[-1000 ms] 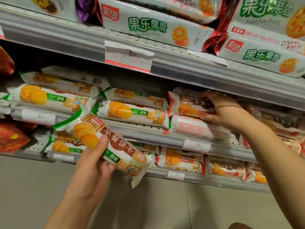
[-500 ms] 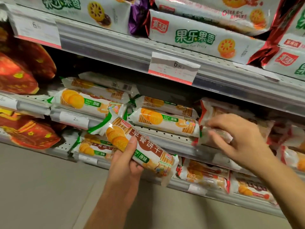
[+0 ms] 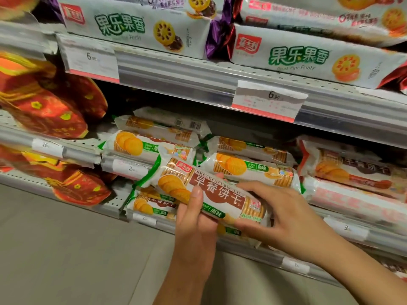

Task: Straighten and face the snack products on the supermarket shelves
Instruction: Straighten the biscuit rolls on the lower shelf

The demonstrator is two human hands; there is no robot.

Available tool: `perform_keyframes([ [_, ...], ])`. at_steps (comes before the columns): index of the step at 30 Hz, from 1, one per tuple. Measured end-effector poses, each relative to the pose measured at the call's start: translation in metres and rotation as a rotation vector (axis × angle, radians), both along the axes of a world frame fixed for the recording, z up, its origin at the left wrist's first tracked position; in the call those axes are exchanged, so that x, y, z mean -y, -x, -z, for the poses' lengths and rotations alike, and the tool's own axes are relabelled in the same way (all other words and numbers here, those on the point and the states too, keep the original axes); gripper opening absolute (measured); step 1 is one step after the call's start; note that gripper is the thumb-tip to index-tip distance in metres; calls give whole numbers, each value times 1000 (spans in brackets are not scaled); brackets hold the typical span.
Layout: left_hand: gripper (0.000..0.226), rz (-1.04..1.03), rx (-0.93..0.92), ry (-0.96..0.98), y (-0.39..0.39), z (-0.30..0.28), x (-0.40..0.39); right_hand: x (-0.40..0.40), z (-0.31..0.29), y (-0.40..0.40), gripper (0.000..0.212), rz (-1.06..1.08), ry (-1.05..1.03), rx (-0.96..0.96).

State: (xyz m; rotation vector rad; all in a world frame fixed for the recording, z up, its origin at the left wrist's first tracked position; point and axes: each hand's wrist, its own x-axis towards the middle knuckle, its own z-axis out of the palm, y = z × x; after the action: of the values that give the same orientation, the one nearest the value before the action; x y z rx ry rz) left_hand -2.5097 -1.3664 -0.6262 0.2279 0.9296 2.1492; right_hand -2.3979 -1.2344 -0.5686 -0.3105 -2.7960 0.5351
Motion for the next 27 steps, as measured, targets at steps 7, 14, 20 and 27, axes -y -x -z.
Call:
perform_keyframes([
  [7, 42, -186, -717, 453, -1, 25, -2, -19, -22, 7, 65, 50, -58, -182],
  [14, 75, -140, -1557, 933, 5, 76, -15, -38, -28, 67, 69, 87, -311, -142],
  [20, 82, -94, -1585, 1038, 2, 73, -20, -41, -40, 130, 57, 81, -262, 42],
  [27, 88, -27, -1596, 1061, 6, 75, -18, -39, -30, 180, 57, 59, -306, 97],
])
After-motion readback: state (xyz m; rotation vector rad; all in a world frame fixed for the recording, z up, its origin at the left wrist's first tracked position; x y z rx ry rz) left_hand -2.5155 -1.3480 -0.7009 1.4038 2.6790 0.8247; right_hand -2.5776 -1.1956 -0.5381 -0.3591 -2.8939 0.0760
